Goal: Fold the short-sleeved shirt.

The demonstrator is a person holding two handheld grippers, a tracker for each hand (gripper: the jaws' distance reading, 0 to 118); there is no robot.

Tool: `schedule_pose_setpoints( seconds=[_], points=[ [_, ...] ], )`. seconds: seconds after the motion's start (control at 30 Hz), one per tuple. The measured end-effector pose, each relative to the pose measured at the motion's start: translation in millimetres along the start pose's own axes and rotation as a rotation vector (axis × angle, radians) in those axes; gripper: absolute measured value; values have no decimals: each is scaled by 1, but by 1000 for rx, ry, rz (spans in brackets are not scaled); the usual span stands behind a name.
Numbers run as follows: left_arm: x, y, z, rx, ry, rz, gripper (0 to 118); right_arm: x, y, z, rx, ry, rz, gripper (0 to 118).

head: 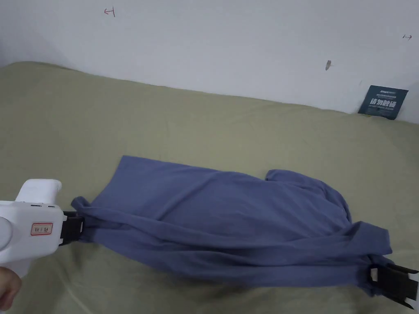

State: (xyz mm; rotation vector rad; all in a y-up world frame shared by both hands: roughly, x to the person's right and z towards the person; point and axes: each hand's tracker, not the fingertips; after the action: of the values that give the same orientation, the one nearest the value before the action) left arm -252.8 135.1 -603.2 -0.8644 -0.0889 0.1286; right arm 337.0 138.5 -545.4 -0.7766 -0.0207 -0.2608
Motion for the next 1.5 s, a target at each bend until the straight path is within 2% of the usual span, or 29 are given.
schedule_pose_setpoints(
  seconds=[0.1, 0.27, 0.37, 0.63, 0.73, 0.93, 0.97, 1.0, 1.03, 1.07, 1.1, 1.23, 1.3, 1.4, 1.43, 1.47, 1.5],
  points=[
    [-1, -10, 17, -20, -11, -26, 3, -2, -5, 18, -33, -44, 61, 6],
    [-5, -46, 43, -68, -57, -27, 3, 5, -22, 50, -110, 0, 17, 6],
    [-10, -76, 53, -95, -58, -11, 3, 8, -41, 63, -171, -31, 55, 6],
    [-23, -142, 79, -169, -81, 44, 3, 33, -97, 86, -318, -12, -67, 6],
    [-28, -154, 85, -190, -88, 44, 3, 39, -115, 89, -336, -53, -25, 6],
    [-31, -164, 84, -210, -94, 78, 4, 44, -123, 82, -313, -71, -32, 9],
    [-31, -160, 86, -206, -93, 95, 12, 44, -120, 85, -293, -59, -43, 16],
    [-29, -157, 91, -202, -86, 126, 23, 43, -114, 93, -288, -54, -53, 36],
    [-30, -152, 103, -193, -67, 169, 52, 41, -106, 102, -285, -60, -57, 69],
    [-29, -147, 115, -183, -58, 189, 78, 38, -98, 115, -273, -71, -49, 77],
    [-28, -141, 128, -155, -28, 199, 91, 33, -92, 127, -237, -104, -24, 77],
    [16, -109, 180, 92, 67, 74, 91, -32, -68, 172, 18, -256, 107, 77],
    [47, -99, 191, 218, 77, 28, 91, -64, -66, 182, 170, -223, 178, 77],
    [96, -100, 188, 322, 51, -41, 91, -115, -77, 182, 384, -155, 198, 76],
    [114, -103, 186, 338, 62, -66, 88, -124, -82, 184, 419, -160, 197, 75],
    [132, -108, 184, 355, 82, -102, 80, -137, -89, 183, 446, -155, 202, 75],
    [150, -116, 183, 387, 102, -145, 67, -152, -99, 181, 474, -162, 228, 75]
  ],
)
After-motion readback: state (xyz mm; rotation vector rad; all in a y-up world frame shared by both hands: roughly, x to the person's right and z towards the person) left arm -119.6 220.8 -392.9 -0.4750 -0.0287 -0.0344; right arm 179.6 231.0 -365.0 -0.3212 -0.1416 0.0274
